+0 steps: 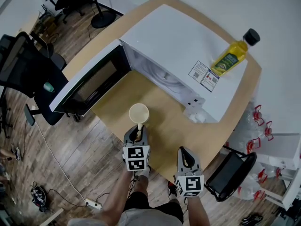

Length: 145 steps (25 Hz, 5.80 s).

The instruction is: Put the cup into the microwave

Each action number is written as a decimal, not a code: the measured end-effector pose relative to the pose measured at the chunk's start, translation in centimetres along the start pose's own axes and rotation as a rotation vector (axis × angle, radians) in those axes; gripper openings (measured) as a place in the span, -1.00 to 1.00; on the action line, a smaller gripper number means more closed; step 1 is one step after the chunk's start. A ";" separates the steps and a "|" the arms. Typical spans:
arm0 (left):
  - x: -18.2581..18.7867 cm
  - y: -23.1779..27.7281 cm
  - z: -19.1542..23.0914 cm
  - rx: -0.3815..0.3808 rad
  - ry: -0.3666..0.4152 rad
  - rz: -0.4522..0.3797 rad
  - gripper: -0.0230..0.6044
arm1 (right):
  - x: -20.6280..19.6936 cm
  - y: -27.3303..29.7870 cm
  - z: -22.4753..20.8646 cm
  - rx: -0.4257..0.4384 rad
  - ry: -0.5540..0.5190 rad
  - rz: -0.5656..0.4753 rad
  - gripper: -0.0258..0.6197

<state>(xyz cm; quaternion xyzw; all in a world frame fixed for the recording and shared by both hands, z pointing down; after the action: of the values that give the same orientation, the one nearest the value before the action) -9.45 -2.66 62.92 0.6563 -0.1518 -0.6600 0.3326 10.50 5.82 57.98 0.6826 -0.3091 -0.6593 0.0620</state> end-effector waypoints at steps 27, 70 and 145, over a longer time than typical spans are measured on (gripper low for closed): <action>1.9 -1.4 1.7 -0.007 0.125 -0.096 -0.74 | 0.2 0.3 1.0 -0.015 -0.007 -0.011 -0.87; 13.8 -9.8 0.7 -0.130 0.289 -0.303 -0.74 | 14.0 0.5 1.7 -0.153 -0.047 -0.308 -0.87; 17.6 12.9 -0.3 -0.397 0.312 -0.280 -0.75 | 11.8 16.9 -1.8 -0.088 0.048 -0.164 -0.87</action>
<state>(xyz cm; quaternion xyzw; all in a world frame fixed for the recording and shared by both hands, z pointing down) -4.64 -23.25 57.62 0.6864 0.1257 -0.6075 0.3795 5.78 -14.26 56.31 0.7179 -0.2215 -0.6584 0.0453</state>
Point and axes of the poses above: the fingertips, and each gripper's own axes: y forward along the fingers, z to its left, x out of its top, the point moved 6 cm from there along -y, backward along the fingers, and after that the axes turned 2 degrees about y, right-handed, at the moved point
